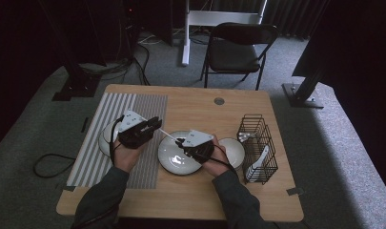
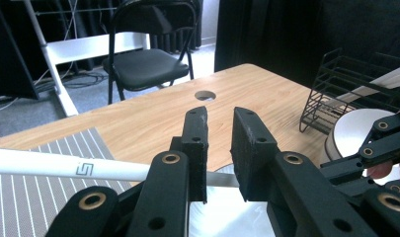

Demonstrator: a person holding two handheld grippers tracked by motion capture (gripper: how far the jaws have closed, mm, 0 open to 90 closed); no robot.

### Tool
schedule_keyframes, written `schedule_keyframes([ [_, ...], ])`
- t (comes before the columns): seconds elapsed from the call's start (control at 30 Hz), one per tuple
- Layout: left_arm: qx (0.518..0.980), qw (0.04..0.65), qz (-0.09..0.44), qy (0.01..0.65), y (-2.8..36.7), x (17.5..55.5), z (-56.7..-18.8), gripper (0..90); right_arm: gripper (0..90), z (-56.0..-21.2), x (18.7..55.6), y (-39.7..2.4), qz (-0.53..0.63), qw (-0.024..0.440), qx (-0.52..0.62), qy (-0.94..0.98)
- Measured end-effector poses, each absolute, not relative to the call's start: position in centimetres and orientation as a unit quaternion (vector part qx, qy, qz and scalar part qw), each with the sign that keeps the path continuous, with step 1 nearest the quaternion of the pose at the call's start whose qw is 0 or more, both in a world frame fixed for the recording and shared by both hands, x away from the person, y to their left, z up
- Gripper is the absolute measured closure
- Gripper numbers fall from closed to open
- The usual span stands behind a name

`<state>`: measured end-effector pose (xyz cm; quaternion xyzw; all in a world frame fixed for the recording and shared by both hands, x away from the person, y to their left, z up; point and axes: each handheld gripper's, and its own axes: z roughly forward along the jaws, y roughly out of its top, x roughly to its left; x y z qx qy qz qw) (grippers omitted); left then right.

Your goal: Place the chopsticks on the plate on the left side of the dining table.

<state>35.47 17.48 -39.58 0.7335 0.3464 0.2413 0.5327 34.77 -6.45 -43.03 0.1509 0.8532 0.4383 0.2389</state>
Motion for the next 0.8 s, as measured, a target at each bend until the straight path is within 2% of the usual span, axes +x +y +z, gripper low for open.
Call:
schedule_keyframes([
  [0.8, 0.74, 0.52, 0.252, 0.345, 18.5, 35.6, -38.4, 73.0, 85.9, -45.0, 35.9, 0.1, 0.399, 0.191, 0.095, 0.892],
])
